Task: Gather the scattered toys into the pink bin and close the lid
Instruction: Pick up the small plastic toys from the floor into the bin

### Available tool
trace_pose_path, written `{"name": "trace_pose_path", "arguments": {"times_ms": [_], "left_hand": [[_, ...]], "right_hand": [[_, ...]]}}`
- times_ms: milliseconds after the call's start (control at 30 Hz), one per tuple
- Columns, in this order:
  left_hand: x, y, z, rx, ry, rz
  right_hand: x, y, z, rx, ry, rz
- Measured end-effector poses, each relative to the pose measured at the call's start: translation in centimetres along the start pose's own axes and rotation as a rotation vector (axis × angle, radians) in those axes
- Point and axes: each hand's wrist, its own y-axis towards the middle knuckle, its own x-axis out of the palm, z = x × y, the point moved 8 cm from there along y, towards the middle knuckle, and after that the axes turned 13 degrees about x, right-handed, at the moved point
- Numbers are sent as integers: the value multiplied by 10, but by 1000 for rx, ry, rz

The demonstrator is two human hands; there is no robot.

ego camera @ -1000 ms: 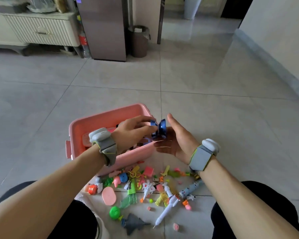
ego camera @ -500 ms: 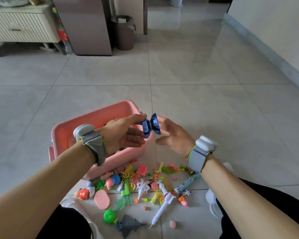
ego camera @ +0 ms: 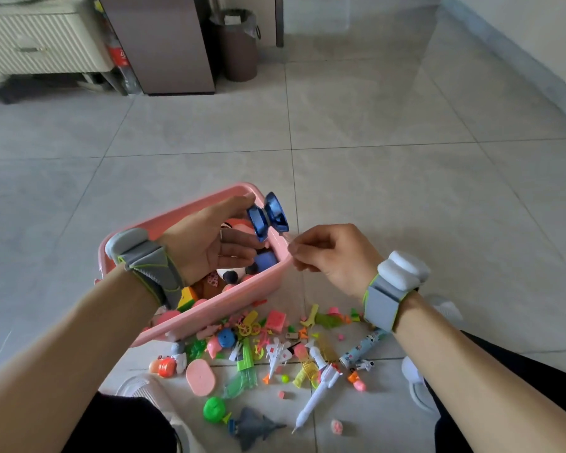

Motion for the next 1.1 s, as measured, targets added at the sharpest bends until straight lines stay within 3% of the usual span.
{"name": "trace_pose_path", "arguments": {"times_ms": [100,233,333,433,567,667,833,967,1100], "left_hand": [[-2,3,-5,10,75,50],[4,6,-6,130,397,95],[13,6,-5,204,536,85],[20,5,-5,244,495,59],[33,5,-5,365,592,-37],[41,5,-14,405,606,-105],[35,12,-39,281,299,56],[31,23,-61,95,-2,144],[18,41,-79,14,-68,249]], "right_hand": [[-11,-8,-13,-156,-232,163],[-2,-26,-41,-576,-626,405],[2,-27,-43,-647,-710,472],[-7,-13,-32,-487,-576,422],[-23,9,8,-10,-143,311],[-27,13,31,224,110,236],[-20,18,49,310,318,176],[-12,34,60,343,294,182],[-7,62,73,403,258,233]]}}
